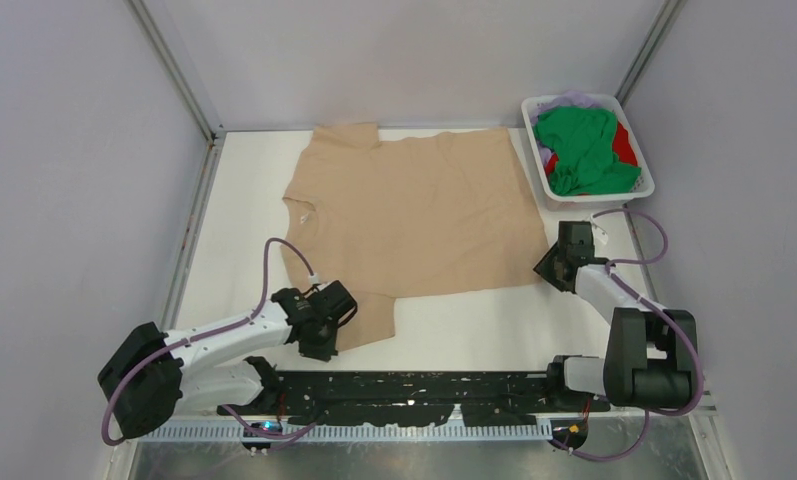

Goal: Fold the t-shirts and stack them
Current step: Grab the side of the flattened tshirt closest away from the robot with both arms, then fold the flattened tshirt in 1/3 of the way

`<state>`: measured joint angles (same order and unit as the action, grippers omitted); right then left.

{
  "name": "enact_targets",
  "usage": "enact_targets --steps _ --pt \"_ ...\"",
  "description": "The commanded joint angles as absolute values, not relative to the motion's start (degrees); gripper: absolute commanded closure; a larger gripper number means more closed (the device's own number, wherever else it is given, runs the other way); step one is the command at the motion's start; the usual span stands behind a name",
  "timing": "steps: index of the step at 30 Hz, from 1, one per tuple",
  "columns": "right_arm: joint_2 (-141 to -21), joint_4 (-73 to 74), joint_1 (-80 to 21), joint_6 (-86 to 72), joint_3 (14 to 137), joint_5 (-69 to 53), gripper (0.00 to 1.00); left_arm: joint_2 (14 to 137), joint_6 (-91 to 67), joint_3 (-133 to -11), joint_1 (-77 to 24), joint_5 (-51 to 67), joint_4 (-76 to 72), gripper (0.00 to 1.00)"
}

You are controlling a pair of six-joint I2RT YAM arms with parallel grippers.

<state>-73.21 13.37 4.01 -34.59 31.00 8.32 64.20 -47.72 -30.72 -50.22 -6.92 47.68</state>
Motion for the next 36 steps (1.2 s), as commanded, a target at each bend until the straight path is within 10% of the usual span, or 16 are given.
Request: enact_targets --steps 1,12,36 --pt "-75.65 13.9 4.31 -34.67 31.21 10.47 0.61 64.2 -47.77 -32.33 -49.92 -7.73 49.1 1.0" --pt "-76.58 14.77 4.23 -33.24 31.77 9.35 0.93 62.36 -47.94 -32.6 -49.92 -7.87 50.03 1.0" --pt "-50.47 58.96 -17.81 -46.43 36.83 23.29 0.95 42.18 -51.41 -27.44 -50.36 5.42 57.27 1.0"
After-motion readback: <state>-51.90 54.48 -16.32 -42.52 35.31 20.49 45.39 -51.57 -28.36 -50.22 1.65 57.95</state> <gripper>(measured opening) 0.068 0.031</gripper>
